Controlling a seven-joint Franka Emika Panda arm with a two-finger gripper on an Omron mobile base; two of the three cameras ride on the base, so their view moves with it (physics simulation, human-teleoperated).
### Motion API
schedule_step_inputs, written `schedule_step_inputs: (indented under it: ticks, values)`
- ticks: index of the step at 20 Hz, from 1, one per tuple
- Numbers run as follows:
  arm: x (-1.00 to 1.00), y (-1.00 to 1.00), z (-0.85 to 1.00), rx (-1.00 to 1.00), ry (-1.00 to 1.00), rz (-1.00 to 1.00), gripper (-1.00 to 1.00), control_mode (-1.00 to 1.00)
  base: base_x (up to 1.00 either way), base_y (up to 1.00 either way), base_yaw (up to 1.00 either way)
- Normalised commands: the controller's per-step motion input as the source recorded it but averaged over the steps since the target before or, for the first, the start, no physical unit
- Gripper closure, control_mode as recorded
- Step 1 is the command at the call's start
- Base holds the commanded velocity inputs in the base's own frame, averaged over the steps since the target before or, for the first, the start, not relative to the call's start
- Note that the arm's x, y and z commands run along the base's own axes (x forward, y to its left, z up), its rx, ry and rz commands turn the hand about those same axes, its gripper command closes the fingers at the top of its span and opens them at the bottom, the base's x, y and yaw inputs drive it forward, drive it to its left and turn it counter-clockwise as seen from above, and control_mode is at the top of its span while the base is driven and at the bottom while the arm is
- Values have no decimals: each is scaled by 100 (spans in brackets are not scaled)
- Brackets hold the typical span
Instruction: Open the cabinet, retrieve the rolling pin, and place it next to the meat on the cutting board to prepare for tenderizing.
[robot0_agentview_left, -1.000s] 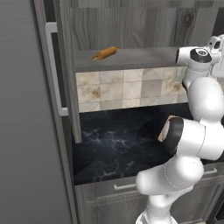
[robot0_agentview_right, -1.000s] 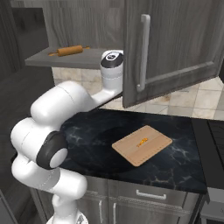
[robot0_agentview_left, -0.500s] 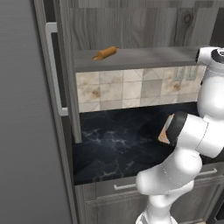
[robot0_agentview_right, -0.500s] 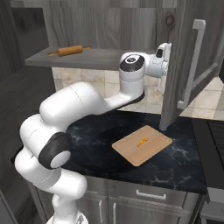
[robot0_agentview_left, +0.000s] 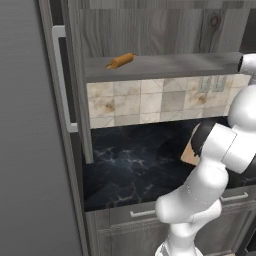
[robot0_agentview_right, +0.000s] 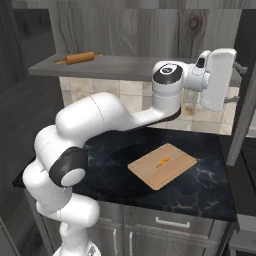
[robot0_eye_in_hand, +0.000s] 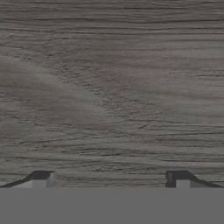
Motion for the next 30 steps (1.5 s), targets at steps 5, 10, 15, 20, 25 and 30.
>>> schedule_step_inputs:
  ticks: [5, 10, 15, 20, 25, 30]
  values:
    - [-7, -14, 0, 2, -4, 0, -100, -100, 0, 0, 0]
    - [-16, 23, 0, 2, -13, 0, -100, -100, 0, 0, 0]
    - [-12, 60, 0, 5, -20, 0, -100, -100, 0, 0, 0]
    - [-10, 77, 0, 4, -25, 0, -100, -100, 0, 0, 0]
    - [-31, 83, 0, 3, -34, 0, -100, -100, 0, 0, 0]
    - [-35, 85, 0, 9, -36, 1, -100, -100, 0, 0, 0]
